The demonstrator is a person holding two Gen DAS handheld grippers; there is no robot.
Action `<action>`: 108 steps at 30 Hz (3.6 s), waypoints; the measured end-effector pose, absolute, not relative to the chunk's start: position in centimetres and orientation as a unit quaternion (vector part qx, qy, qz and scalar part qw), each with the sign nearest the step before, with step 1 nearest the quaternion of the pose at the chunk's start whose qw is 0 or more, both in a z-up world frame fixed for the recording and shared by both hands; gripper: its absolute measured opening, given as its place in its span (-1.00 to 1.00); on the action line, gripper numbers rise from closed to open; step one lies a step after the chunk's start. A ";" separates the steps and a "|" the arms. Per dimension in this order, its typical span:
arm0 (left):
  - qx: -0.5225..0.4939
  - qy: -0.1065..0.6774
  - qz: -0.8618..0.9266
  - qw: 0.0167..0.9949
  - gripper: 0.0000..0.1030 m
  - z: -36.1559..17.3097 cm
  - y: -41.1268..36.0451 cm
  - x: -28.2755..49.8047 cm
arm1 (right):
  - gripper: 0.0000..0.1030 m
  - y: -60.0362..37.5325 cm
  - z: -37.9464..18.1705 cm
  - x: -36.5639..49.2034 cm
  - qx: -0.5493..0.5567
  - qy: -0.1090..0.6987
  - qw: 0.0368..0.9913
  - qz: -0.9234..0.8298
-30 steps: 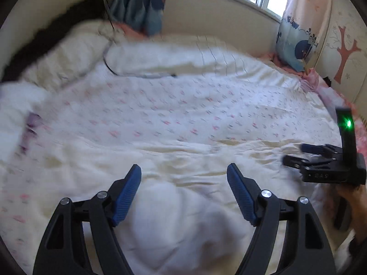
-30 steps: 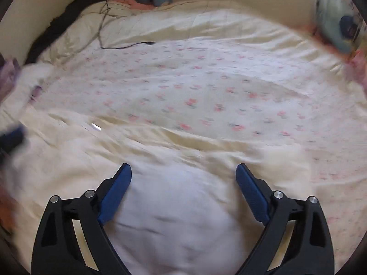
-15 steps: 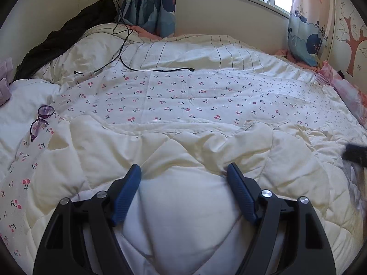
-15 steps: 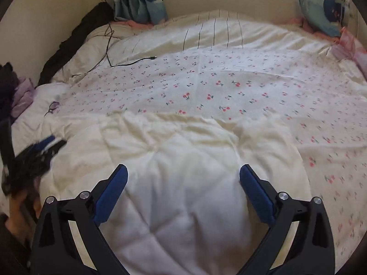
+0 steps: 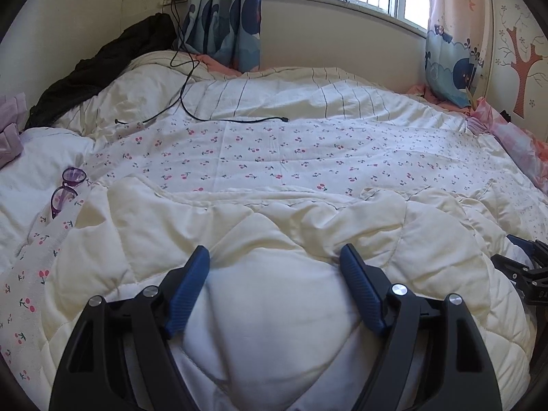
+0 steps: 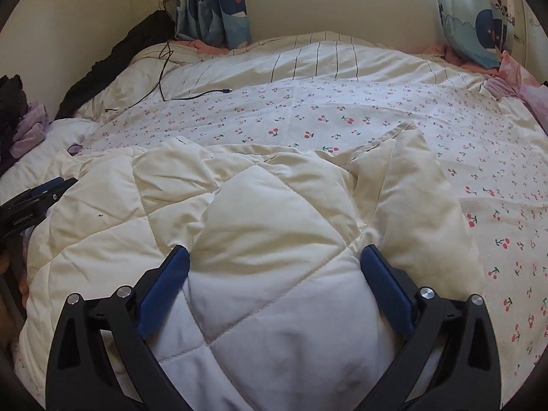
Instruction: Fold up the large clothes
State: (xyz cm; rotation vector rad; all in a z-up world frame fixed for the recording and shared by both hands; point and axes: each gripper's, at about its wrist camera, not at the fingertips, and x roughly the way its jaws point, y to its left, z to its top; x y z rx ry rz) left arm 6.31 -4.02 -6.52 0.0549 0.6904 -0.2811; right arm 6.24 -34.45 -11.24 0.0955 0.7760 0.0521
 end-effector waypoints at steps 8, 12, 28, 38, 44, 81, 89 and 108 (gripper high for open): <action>0.004 0.360 -0.151 0.921 0.49 -6.5 -3.4 6.5 | 0.88 -34.8 -11.3 6.0 0.060 0.369 0.927 0.028; -0.070 0.389 -0.199 0.897 0.52 -3.5 0.5 2.9 | 0.88 -36.4 -8.5 5.9 0.104 0.446 0.886 0.075; -0.375 0.429 -0.198 0.798 0.74 -5.6 16.7 -12.8 | 0.88 -46.8 -12.4 -15.9 0.413 0.412 0.803 0.118; -0.403 0.480 -0.194 0.755 0.79 -8.9 13.2 -10.9 | 0.88 -44.0 -12.6 -12.0 0.422 0.410 0.796 0.141; -0.415 0.462 -0.162 0.767 0.82 -9.8 12.9 -8.6 | 0.89 -45.0 -14.3 -10.6 0.458 0.392 0.790 0.116; -0.401 0.462 -0.155 0.776 0.49 -8.3 14.9 -15.0 | 0.32 -33.3 -1.6 -13.8 0.129 0.366 0.915 0.106; -0.393 0.462 -0.158 0.779 0.50 -8.3 14.6 -14.5 | 0.49 -24.6 -11.6 -2.0 0.030 0.502 0.860 0.090; -0.405 0.462 -0.161 0.772 0.50 -9.0 14.6 -14.3 | 0.64 -24.1 -5.0 -4.6 -0.002 0.457 0.882 0.119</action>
